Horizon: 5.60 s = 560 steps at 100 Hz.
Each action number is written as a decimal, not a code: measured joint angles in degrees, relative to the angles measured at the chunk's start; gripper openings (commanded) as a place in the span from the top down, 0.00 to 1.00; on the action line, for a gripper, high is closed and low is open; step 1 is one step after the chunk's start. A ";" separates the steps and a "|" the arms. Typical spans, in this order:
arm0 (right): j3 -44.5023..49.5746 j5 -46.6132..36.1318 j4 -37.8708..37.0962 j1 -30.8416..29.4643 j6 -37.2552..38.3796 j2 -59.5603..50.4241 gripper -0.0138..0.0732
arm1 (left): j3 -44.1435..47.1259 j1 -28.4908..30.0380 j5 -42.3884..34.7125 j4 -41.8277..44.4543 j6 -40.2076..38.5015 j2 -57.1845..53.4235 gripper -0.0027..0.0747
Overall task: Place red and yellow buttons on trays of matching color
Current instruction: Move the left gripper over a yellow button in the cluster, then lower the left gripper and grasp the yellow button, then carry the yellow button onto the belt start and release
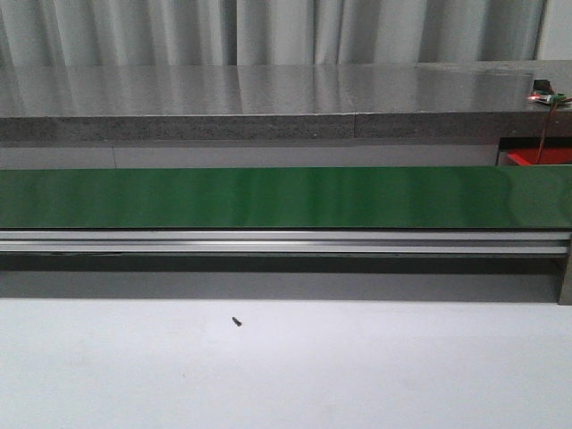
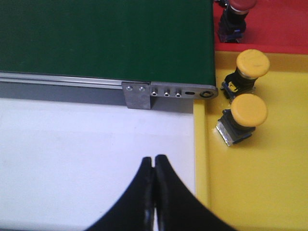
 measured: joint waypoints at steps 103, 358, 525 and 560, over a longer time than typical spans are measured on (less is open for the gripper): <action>0.09 0.00 0.00 0.00 0.00 0.00 0.92 | -29.16 3.51 4.58 -1.55 0.47 37.68 0.22; 0.09 0.00 0.00 0.00 0.00 0.00 0.92 | -27.72 3.61 -9.06 -4.52 1.53 35.12 0.79; 0.09 0.00 0.00 0.00 0.00 0.00 0.92 | -3.27 -12.87 -16.37 -9.70 8.18 23.35 0.32; 0.09 0.00 0.00 0.00 0.00 0.00 0.92 | -3.27 -13.76 -15.28 -10.28 8.23 19.89 0.17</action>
